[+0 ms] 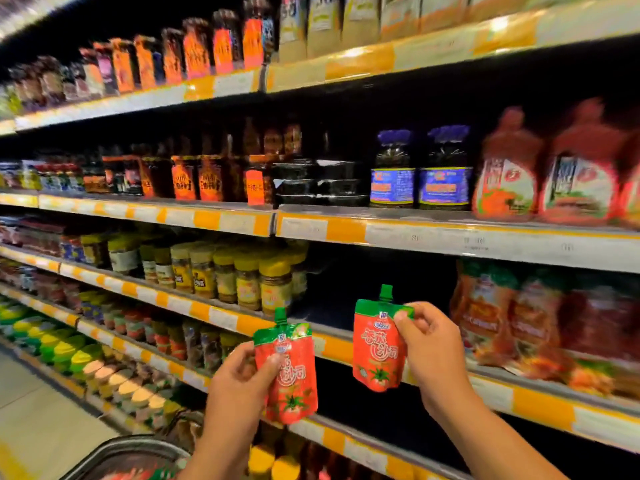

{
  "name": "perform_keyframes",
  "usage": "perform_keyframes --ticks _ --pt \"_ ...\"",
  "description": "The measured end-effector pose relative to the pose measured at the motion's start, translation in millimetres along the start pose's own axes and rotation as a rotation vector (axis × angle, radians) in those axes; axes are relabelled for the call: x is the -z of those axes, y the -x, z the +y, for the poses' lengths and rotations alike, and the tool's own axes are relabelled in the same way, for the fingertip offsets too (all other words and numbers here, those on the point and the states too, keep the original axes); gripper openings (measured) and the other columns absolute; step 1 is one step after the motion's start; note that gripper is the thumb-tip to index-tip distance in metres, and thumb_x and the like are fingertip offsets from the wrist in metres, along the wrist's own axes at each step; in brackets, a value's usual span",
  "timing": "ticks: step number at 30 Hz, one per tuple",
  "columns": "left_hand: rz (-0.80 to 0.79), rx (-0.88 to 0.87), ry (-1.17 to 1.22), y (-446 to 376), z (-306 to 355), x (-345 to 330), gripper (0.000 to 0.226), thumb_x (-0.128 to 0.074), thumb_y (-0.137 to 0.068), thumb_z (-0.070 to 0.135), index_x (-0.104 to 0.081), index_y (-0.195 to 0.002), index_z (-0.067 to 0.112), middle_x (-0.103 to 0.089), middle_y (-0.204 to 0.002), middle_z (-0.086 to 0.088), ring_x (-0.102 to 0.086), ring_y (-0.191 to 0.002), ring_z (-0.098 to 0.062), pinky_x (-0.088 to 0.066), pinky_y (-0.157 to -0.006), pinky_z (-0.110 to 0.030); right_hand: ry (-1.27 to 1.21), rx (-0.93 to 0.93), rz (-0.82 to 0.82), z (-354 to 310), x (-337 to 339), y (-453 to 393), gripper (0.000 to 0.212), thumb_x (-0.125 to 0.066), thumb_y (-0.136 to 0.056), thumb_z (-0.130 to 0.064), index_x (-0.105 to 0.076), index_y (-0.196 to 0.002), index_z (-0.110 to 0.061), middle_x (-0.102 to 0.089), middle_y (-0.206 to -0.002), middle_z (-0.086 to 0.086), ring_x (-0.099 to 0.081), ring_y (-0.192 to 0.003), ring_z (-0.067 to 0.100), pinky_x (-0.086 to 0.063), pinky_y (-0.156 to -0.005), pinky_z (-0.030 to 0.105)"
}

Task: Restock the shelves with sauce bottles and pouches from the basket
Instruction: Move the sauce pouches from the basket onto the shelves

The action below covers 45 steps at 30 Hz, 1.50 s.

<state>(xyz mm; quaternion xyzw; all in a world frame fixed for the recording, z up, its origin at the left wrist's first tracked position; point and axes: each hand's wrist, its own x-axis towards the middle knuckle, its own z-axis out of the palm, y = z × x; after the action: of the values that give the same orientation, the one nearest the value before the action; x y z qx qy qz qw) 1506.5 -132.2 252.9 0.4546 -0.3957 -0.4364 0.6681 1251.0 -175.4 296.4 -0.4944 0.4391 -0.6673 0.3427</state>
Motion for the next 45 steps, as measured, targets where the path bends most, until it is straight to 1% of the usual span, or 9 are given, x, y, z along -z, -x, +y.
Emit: perform_keyframes --ticks 8,11,15,21,25,26,28,36,45 --pt "-0.105 -0.033 -0.059 -76 30 -74 0.019 -0.073 -0.094 0.010 -0.070 -0.113 0.014 -0.081 -0.101 -0.005 -0.078 -0.091 -0.019 -0.059 -0.062 -0.024 0.136 -0.006 0.161 13 -8 -71 0.014 -0.064 -0.099 -0.014 -0.066 -0.086 -0.020 -0.071 -0.080 0.001 -0.067 -0.070 0.019 -0.048 -0.052 0.027" --pt "-0.120 -0.021 -0.069 -103 25 -95 0.020 -0.071 -0.096 0.010 -0.069 -0.116 0.012 -0.080 -0.100 -0.006 -0.078 -0.092 -0.023 -0.062 -0.066 -0.033 0.122 -0.028 0.247 22 -14 -91 0.021 -0.064 -0.095 -0.009 -0.068 -0.083 -0.025 -0.069 -0.078 -0.004 -0.059 -0.064 0.016 -0.042 -0.044 0.019" --pt "-0.121 -0.020 -0.076 -136 8 -116 0.021 -0.066 -0.098 0.004 -0.067 -0.116 0.015 -0.081 -0.099 -0.003 -0.078 -0.092 -0.019 -0.062 -0.072 -0.034 0.063 -0.012 0.236 35 -21 -112 0.025 -0.066 -0.095 -0.004 -0.068 -0.080 -0.024 -0.071 -0.083 -0.010 -0.065 -0.082 0.015 -0.046 -0.064 0.026" --pt "-0.120 -0.053 -0.167 -164 -21 -130 0.031 -0.067 -0.095 -0.003 -0.063 -0.107 0.026 -0.079 -0.087 0.011 -0.075 -0.082 -0.003 -0.056 -0.057 -0.016 0.126 0.021 0.209 55 -21 -126 0.027 -0.067 -0.093 -0.004 -0.065 -0.082 -0.028 -0.073 -0.092 -0.004 -0.068 -0.095 0.018 -0.050 -0.079 0.033" --pt "-0.174 -0.042 -0.287 -174 -28 -121 0.038 -0.071 -0.093 -0.001 -0.061 -0.115 0.028 -0.078 -0.095 0.012 -0.073 -0.093 -0.006 -0.055 -0.061 -0.013 0.265 -0.160 0.090 61 -16 -127 0.043 -0.077 -0.082 0.000 -0.065 -0.114 -0.026 -0.069 -0.110 -0.003 -0.065 -0.105 0.021 -0.051 -0.094 0.036" --pt "-0.213 -0.044 -0.353 -175 -28 -118 0.045 -0.073 -0.089 -0.001 -0.058 -0.122 0.027 -0.076 -0.101 0.010 -0.071 -0.096 -0.005 -0.055 -0.062 -0.012 0.368 -0.210 0.044 63 -14 -125 0.046 -0.081 -0.078 -0.004 -0.063 -0.111 -0.031 -0.067 -0.108 -0.004 -0.063 -0.102 0.020 -0.050 -0.094 0.036" --pt "-0.279 -0.069 -0.510 -177 -27 -115 0.062 -0.081 -0.083 0.003 -0.052 -0.131 0.029 -0.072 -0.108 0.009 -0.067 -0.098 -0.004 -0.054 -0.068 -0.015 0.547 -0.257 -0.029 63 -12 -122 0.040 -0.087 -0.073 -0.016 -0.058 -0.096 -0.033 -0.067 -0.106 -0.003 -0.063 -0.098 0.021 -0.052 -0.094 0.037" --pt "-0.258 -0.139 -0.582 -194 -29 -120 0.076 -0.090 -0.076 0.006 -0.053 -0.142 0.016 -0.068 -0.119 -0.008 -0.066 -0.111 -0.027 -0.055 -0.095 -0.042 0.549 -0.221 -0.012 63 -19 -128 0.056 -0.089 -0.076 -0.011 -0.066 -0.126 -0.022 -0.071 -0.112 0.000 -0.066 -0.107 0.022 -0.046 -0.088 0.031" --pt "-0.211 -0.257 -0.785 -232 -44 -150 0.077 -0.090 -0.076 0.017 -0.051 -0.143 0.014 -0.069 -0.127 -0.011 -0.066 -0.116 -0.030 -0.054 -0.101 -0.043 0.544 -0.107 0.127 83 -34 -155 0.039 -0.083 -0.079 -0.006 -0.064 -0.097 -0.034 -0.073 -0.102 -0.007 -0.069 -0.101 0.017 -0.055 -0.095 0.038"
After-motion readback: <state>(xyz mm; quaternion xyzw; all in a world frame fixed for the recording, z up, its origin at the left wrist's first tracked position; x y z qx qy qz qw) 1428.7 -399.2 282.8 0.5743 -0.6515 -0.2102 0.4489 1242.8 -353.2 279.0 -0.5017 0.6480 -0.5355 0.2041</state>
